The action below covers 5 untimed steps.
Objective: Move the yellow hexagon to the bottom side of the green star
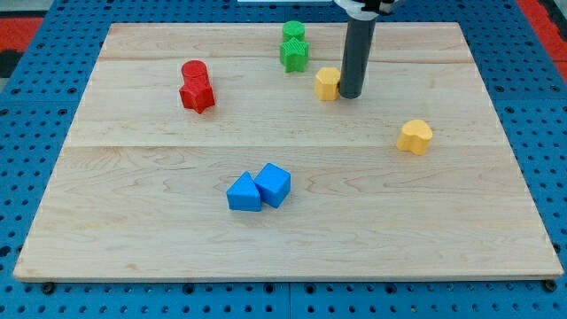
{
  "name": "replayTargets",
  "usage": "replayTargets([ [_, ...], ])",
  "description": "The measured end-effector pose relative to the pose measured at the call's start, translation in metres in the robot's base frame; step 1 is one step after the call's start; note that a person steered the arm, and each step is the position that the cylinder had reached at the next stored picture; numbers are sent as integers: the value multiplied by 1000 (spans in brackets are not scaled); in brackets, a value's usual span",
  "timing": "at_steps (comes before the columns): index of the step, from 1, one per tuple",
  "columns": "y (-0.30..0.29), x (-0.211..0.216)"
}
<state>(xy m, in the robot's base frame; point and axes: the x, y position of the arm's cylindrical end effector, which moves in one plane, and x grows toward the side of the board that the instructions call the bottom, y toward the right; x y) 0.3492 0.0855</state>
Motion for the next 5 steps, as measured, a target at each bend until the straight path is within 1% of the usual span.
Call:
replayTargets([
  [5, -42, -7],
])
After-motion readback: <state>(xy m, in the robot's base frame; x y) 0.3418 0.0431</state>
